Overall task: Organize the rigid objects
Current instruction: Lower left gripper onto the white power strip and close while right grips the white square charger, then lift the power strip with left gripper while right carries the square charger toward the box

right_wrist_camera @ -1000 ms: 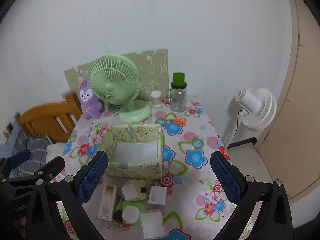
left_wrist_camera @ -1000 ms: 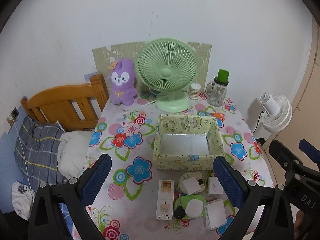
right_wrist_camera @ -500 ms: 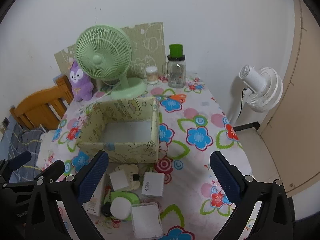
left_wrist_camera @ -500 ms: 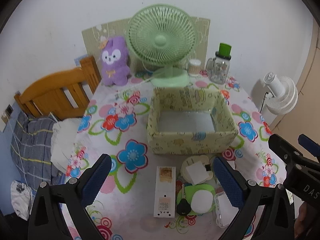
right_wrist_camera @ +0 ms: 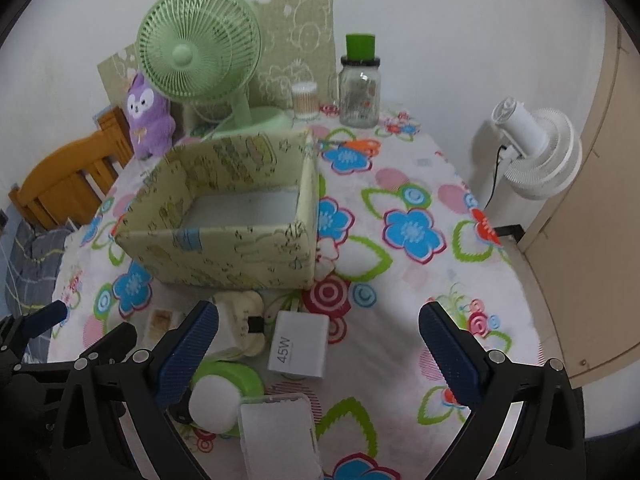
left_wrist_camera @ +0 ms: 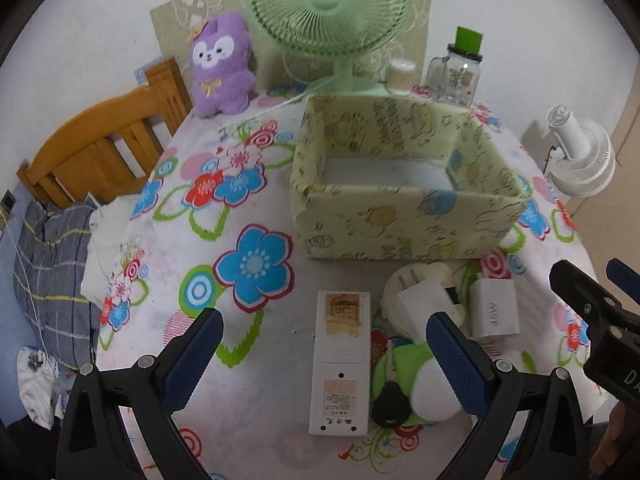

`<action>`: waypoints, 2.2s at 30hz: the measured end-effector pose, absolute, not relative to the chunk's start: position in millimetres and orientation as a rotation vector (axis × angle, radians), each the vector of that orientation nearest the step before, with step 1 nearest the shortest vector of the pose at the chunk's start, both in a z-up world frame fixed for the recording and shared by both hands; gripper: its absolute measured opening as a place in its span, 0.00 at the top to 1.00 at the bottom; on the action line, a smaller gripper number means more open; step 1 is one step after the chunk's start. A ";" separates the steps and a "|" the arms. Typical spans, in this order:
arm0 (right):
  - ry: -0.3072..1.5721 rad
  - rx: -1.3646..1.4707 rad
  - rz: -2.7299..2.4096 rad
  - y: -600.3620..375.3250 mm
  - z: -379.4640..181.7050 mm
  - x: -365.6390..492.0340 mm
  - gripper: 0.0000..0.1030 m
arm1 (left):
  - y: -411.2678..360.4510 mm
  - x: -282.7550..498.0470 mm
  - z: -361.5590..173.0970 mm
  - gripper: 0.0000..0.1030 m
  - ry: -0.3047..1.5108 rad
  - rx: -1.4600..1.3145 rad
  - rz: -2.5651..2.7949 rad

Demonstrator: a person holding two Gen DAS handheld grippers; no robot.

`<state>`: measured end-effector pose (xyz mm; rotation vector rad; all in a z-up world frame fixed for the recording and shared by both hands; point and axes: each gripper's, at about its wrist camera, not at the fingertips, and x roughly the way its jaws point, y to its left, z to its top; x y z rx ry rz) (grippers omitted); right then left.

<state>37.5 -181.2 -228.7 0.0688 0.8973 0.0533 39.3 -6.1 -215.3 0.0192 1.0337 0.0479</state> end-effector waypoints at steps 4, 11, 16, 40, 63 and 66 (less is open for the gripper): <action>0.922 0.078 0.070 -176.8 -250.4 44.2 0.02 | -5.2 46.4 -236.3 0.00 1.062 0.037 0.056; 0.960 0.092 0.030 -173.0 -282.1 59.5 0.04 | -8.4 55.9 -263.5 0.01 1.094 0.069 0.053; 0.988 0.087 0.018 -171.8 -296.7 64.6 0.05 | -10.6 59.5 -274.8 0.01 1.103 0.115 0.061; 1.068 -0.011 0.022 -148.7 -329.2 70.5 0.48 | -17.5 61.6 -291.0 0.56 1.173 0.027 -0.006; 1.038 0.025 0.020 -151.3 -278.8 56.8 0.50 | -11.3 52.8 -240.2 0.56 1.110 -0.037 0.000; 1.022 0.026 0.031 -148.8 -266.3 54.5 0.50 | -10.9 49.2 -230.1 0.56 1.093 -0.035 0.004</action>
